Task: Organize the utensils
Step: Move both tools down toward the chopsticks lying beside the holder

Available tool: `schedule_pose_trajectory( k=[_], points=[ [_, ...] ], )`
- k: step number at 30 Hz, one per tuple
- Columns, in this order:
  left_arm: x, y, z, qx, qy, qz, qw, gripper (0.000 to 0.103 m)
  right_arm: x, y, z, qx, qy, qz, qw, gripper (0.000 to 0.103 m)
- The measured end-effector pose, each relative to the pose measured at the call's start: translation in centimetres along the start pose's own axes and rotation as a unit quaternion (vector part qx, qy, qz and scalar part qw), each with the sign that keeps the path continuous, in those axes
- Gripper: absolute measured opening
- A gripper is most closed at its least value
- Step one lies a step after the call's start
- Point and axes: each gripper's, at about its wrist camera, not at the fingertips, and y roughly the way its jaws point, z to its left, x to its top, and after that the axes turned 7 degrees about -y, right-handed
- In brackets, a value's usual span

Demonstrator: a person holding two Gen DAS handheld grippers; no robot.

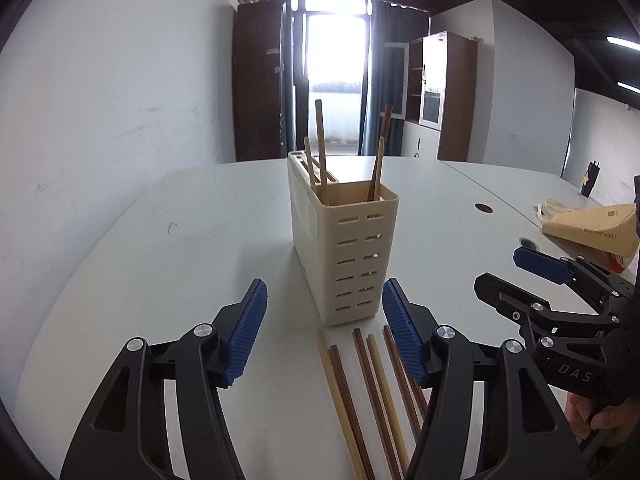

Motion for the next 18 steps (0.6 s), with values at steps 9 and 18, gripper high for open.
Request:
schedule_pose_trajectory(
  k=[9, 18],
  points=[
    [-0.7, 1.8, 1.4, -0.002, -0.015, 0.084, 0.9963, 0.062, -0.8, 1.6, 0.7, -0.006, -0.011, 0.078, 0.997, 0.07],
    [-1.3, 3.9, 2.5, 0.016, -0.017, 0.12, 0.9925, 0.062, -2.0, 4.3, 0.4, -0.005, 0.0, 0.145, 0.989, 0.07]
  ],
)
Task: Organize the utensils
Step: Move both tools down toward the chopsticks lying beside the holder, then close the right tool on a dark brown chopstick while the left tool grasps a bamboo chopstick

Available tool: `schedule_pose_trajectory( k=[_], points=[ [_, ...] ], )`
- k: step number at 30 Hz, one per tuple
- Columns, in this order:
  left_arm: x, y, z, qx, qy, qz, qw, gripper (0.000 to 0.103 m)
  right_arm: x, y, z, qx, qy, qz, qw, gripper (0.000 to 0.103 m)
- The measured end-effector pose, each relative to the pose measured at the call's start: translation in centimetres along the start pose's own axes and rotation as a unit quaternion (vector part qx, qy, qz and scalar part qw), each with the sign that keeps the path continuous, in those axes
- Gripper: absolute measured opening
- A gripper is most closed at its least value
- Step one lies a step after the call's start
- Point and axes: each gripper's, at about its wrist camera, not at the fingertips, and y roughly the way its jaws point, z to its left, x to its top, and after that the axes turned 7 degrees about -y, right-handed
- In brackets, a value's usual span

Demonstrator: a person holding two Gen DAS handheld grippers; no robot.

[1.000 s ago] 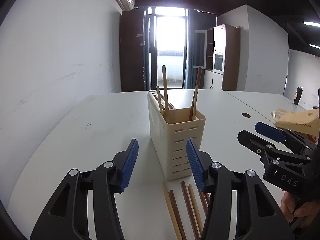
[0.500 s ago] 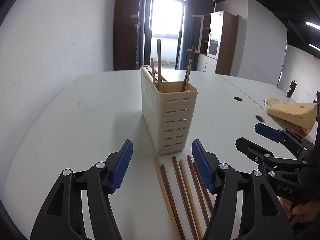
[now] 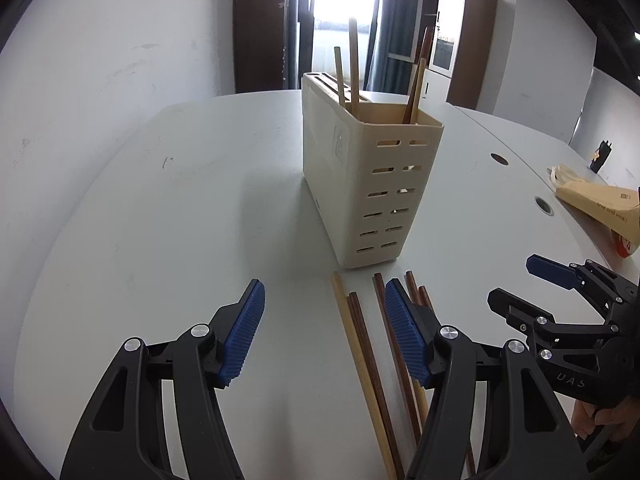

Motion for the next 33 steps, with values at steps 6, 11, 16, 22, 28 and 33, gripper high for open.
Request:
schedule_pose_trajectory(
  k=[6, 11, 16, 22, 28, 33],
  points=[
    [-0.1, 2.7, 0.2, 0.008, -0.003, 0.03, 0.9995, 0.062, 0.0, 2.6, -0.6, 0.019, 0.015, 0.057, 0.998, 0.07],
    [0.5, 4.4, 0.5, 0.009, -0.011, 0.048, 0.9987, 0.062, 0.1, 4.0, -0.7, 0.014, 0.017, 0.081, 0.997, 0.07],
    [0.8, 6.4, 0.7, 0.013, -0.018, 0.063, 0.9978, 0.062, -0.2, 5.2, -0.8, 0.009, 0.017, 0.097, 0.995, 0.07],
    [1.1, 9.1, 1.2, 0.002, -0.033, 0.09, 0.9954, 0.062, -0.3, 6.9, -0.9, 0.012, 0.019, 0.115, 0.993, 0.07],
    [0.8, 11.0, 0.8, 0.006, -0.032, 0.101, 0.9944, 0.059, -0.8, 8.1, -0.8, 0.008, 0.018, 0.125, 0.992, 0.07],
    [0.6, 11.9, 0.7, 0.012, -0.027, 0.103, 0.9942, 0.057, -1.2, 9.0, -0.6, 0.008, 0.014, 0.127, 0.992, 0.07]
  ],
)
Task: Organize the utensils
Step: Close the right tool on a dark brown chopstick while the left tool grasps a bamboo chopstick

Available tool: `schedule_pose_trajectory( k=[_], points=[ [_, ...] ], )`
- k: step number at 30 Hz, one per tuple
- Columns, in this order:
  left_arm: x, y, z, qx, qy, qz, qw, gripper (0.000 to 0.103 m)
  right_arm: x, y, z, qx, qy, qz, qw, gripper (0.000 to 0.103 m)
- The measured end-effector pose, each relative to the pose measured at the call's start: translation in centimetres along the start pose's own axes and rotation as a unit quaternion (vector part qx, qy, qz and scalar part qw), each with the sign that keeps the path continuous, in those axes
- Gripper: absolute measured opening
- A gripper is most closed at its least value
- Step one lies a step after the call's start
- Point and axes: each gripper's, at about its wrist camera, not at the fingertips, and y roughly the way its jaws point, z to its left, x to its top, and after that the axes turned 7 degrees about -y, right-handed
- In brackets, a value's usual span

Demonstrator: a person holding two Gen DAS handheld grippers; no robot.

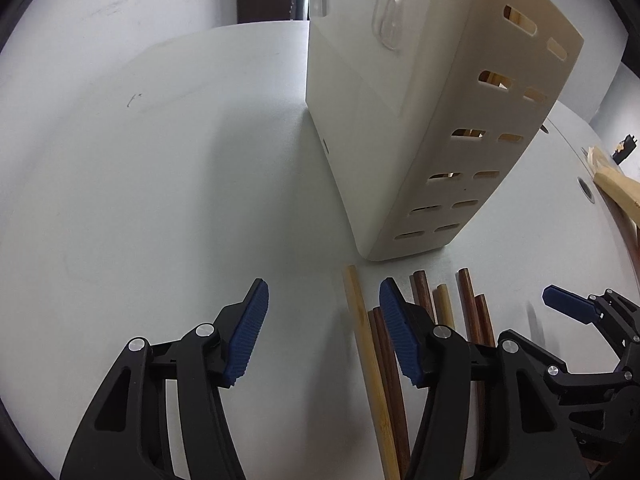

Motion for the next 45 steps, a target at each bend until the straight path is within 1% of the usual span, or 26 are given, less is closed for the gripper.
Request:
schedule_pose_trajectory(
  k=[3, 4, 9, 11, 14, 20, 25, 26, 28, 29, 30, 31, 32, 34, 35, 37, 39, 41, 45],
  points=[
    [0.0, 0.3, 0.2, 0.001, 0.001, 0.003, 1.0, 0.055, -0.2, 0.7, 0.0, 0.002, 0.0, 0.004, 1.0, 0.069],
    [0.1, 0.6, 0.2, 0.001, 0.002, 0.005, 1.0, 0.054, -0.2, 0.6, -0.2, 0.003, 0.0, 0.006, 1.0, 0.068],
    [-0.1, 1.6, 0.4, 0.002, 0.0, 0.015, 0.9999, 0.047, -0.2, 0.8, -0.2, 0.006, 0.0, 0.006, 1.0, 0.068],
    [-0.4, 1.5, 0.4, 0.003, 0.0, 0.018, 0.9998, 0.044, -0.3, 1.0, 0.0, 0.005, -0.004, 0.008, 1.0, 0.067],
    [-0.6, 1.4, 0.4, 0.008, 0.007, 0.014, 0.9999, 0.043, -0.5, 1.1, 0.2, 0.009, -0.004, 0.011, 1.0, 0.066],
    [-1.2, 1.2, -0.3, 0.021, 0.023, 0.004, 0.9995, 0.043, -0.9, 1.3, 0.7, -0.004, -0.008, 0.007, 1.0, 0.065],
    [-1.4, 0.9, -1.1, 0.03, 0.031, -0.001, 0.999, 0.038, -1.0, 1.4, 0.7, -0.015, -0.012, 0.005, 1.0, 0.055],
    [-2.0, 0.9, -1.8, 0.033, 0.033, -0.003, 0.9989, 0.036, -1.0, 1.4, 0.7, -0.018, -0.014, 0.006, 1.0, 0.053],
    [-2.2, 0.7, -2.0, 0.033, 0.037, -0.005, 0.9988, 0.034, -0.7, 1.6, 0.4, -0.016, -0.016, 0.007, 1.0, 0.048],
    [-2.2, 0.7, -2.1, 0.032, 0.038, -0.005, 0.9987, 0.031, -0.6, 1.6, 0.4, -0.016, -0.016, 0.007, 1.0, 0.046],
    [-2.1, 0.6, -2.8, 0.032, 0.04, -0.004, 0.9987, 0.029, -0.4, 1.7, 0.3, -0.015, -0.016, 0.008, 1.0, 0.042],
    [-2.2, 0.5, -3.1, 0.032, 0.041, -0.005, 0.9986, 0.024, -0.3, 1.6, 0.1, -0.014, -0.016, 0.008, 1.0, 0.038],
    [-2.3, 0.4, -3.2, 0.033, 0.042, -0.005, 0.9986, 0.022, -0.2, 1.6, 0.0, -0.013, -0.016, 0.008, 1.0, 0.036],
    [-2.7, 0.4, -3.2, 0.034, 0.044, -0.007, 0.9984, 0.018, -0.1, 1.5, -0.1, -0.01, -0.018, 0.008, 1.0, 0.027],
    [-2.8, 0.3, -3.4, 0.035, 0.046, -0.008, 0.9983, 0.015, -0.1, 1.5, -0.1, -0.009, -0.017, 0.007, 1.0, 0.025],
    [-3.1, 0.2, -3.6, 0.038, 0.048, -0.009, 0.998, 0.01, -0.1, 1.5, -0.1, -0.007, -0.016, 0.005, 1.0, 0.018],
    [-3.3, 0.0, -3.8, 0.039, 0.052, -0.01, 0.9979, 0.009, -0.1, 1.5, -0.2, -0.006, -0.012, 0.001, 1.0, 0.014],
    [-3.5, -0.1, -4.1, 0.038, 0.051, -0.011, 0.9979, 0.009, -0.1, 1.6, -0.2, -0.006, -0.01, -0.002, 1.0, 0.014],
    [-3.3, -0.4, -3.1, 0.027, 0.036, -0.006, 0.999, 0.006, -0.1, 1.5, -0.3, -0.002, -0.002, -0.008, 1.0, 0.011]
  ],
)
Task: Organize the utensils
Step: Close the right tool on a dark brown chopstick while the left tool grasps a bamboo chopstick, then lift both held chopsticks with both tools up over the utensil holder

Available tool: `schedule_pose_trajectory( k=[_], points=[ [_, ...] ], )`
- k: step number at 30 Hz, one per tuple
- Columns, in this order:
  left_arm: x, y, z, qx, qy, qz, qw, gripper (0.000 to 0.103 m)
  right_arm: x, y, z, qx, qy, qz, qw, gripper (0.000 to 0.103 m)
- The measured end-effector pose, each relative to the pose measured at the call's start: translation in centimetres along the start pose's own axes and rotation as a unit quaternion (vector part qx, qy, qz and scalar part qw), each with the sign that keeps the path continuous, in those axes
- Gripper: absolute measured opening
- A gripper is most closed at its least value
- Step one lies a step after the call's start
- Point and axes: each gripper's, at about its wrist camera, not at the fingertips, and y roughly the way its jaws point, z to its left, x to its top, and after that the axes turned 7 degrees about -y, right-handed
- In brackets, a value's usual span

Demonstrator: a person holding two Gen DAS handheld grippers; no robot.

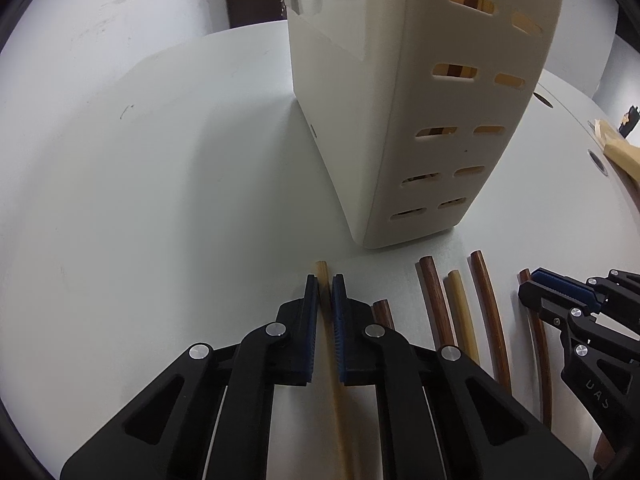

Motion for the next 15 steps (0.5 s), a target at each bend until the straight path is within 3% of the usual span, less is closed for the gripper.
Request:
schedule_pose_trajectory(
  k=[8, 15],
  points=[
    [-0.3, -1.7, 0.6, -0.017, -0.018, -0.005, 0.9997, 0.006, 0.4, -0.4, -1.0, 0.012, 0.01, -0.005, 1.0, 0.008],
    [-0.3, -7.0, 0.3, -0.04, -0.025, -0.057, 0.9972, 0.006, 1.9, -4.5, -1.8, 0.021, 0.021, -0.071, 0.997, 0.007]
  ],
)
